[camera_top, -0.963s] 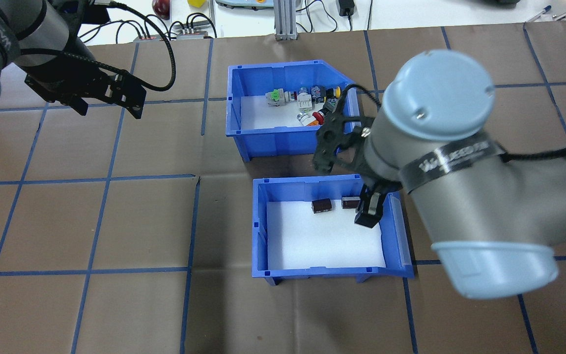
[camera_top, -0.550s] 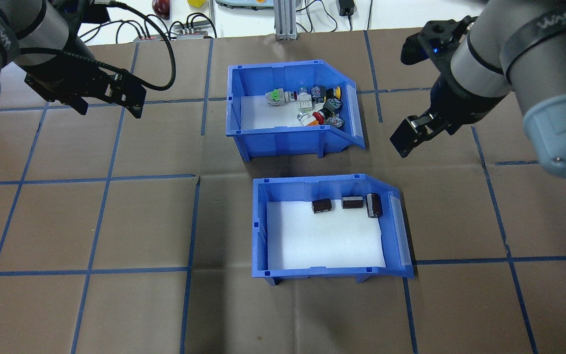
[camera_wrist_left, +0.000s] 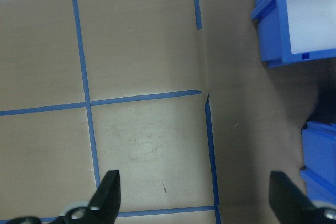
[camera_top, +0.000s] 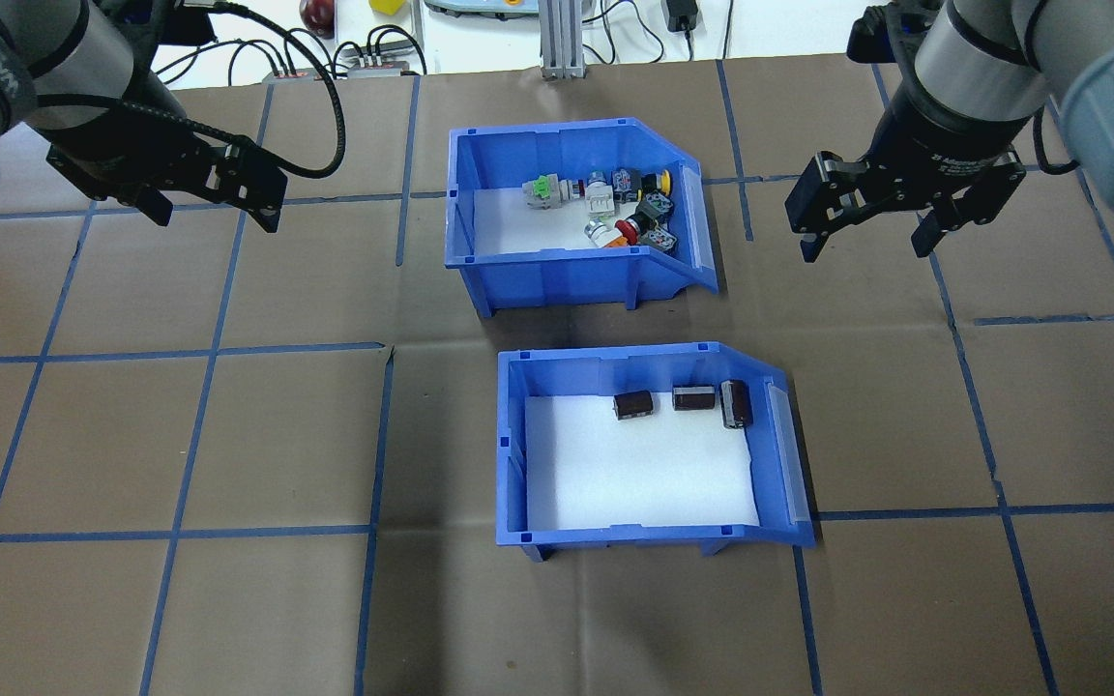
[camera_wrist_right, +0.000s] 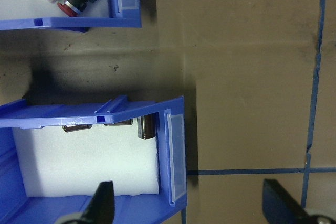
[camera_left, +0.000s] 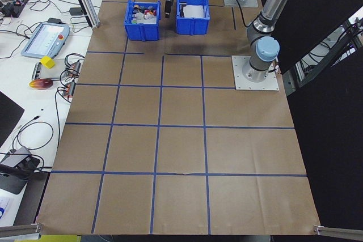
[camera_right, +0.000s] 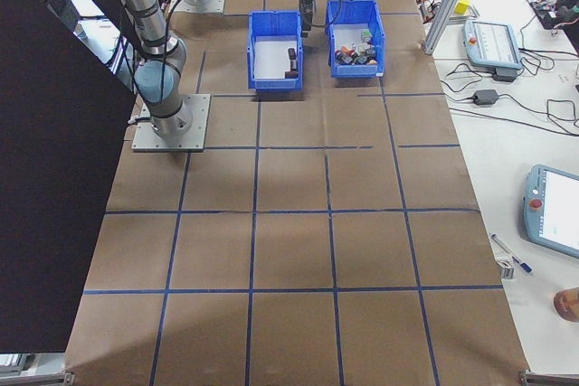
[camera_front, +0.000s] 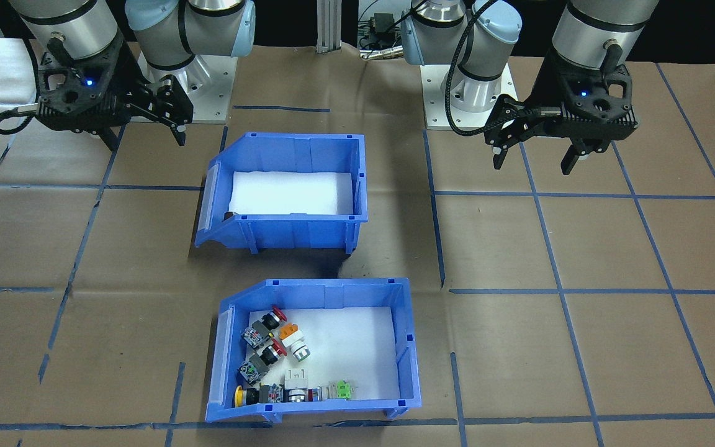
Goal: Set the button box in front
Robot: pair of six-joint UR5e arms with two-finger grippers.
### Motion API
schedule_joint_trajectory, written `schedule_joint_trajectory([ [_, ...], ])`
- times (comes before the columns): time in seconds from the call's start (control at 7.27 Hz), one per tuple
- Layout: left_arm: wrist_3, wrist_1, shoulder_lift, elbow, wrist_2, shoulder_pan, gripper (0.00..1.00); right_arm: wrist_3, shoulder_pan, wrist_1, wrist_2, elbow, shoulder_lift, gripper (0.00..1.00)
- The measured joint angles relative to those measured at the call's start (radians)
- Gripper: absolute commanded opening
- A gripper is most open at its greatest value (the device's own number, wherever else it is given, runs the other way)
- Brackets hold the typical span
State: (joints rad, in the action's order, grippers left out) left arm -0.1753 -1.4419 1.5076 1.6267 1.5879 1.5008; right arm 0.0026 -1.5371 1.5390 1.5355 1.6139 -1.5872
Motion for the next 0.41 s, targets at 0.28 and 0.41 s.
schedule_joint_trajectory([
  [0.28,-0.001,0.000,0.003,-0.001,0.001,-0.003,0.99,0.017,0.000,-0.003,0.029,0.000,0.004,1.00],
  [0.41,-0.001,0.000,0.000,0.000,0.001,-0.003,0.99,0.018,0.000,-0.003,0.036,0.000,0.004,1.00],
])
